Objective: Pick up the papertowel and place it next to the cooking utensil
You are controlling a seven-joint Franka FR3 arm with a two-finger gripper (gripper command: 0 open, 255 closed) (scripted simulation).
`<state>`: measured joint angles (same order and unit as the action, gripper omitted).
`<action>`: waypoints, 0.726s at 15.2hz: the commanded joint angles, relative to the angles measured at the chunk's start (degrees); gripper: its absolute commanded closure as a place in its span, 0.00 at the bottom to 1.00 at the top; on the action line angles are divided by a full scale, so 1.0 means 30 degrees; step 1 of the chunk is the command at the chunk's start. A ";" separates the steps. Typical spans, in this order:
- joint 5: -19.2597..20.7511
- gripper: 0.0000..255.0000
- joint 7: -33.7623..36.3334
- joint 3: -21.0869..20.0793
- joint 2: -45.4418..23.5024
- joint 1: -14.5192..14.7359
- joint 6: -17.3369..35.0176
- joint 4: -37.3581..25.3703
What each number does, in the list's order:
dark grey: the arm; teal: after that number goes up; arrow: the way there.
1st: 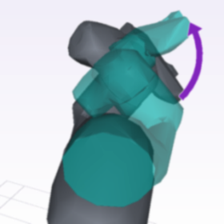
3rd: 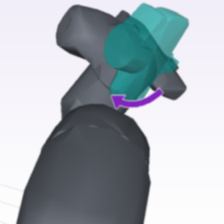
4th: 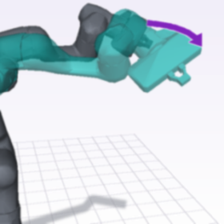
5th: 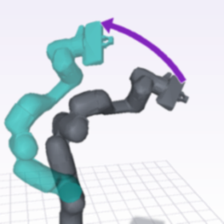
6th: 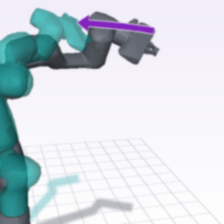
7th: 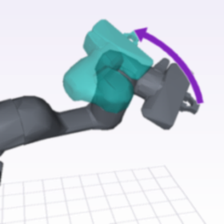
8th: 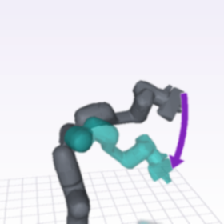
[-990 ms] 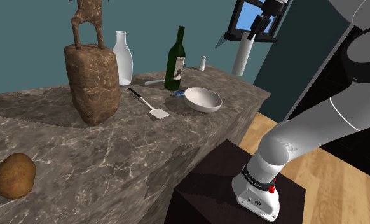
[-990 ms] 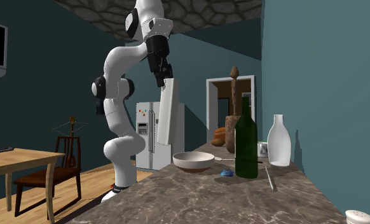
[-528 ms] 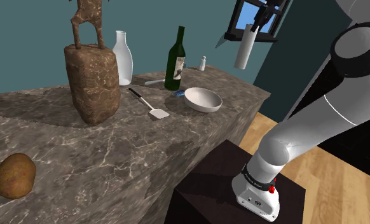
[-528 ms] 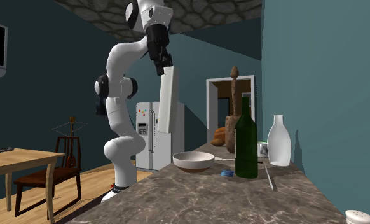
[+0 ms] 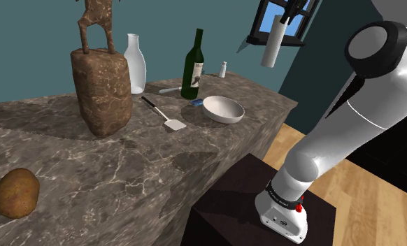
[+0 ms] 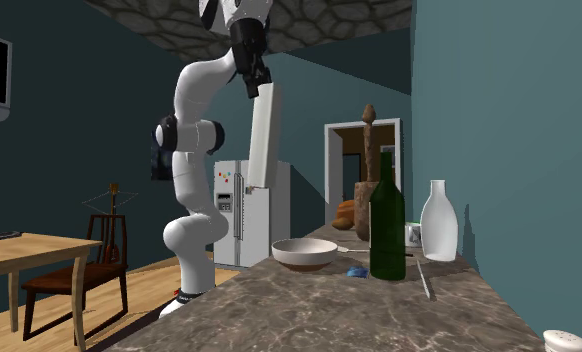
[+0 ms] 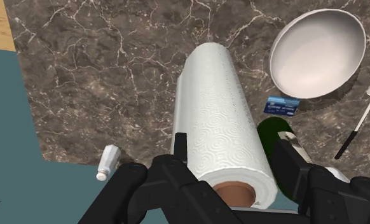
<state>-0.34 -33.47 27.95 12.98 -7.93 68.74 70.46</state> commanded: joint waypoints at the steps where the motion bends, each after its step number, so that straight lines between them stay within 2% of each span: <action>1: -0.0389 1.00 -0.0230 0.0361 -0.0761 -0.0016 -0.0802 -0.1461; 6: -0.2145 1.00 -0.1063 0.1771 -0.3316 -0.0487 -0.3233 -0.5997; 9: -0.4784 1.00 -0.1873 0.3218 -0.5899 -0.1963 -0.5491 -1.0220; 11: -0.2308 1.00 -0.0127 0.1577 -0.3622 0.0033 -0.4364 -0.7484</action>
<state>-8.70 -35.65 33.72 1.05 -9.18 55.58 47.36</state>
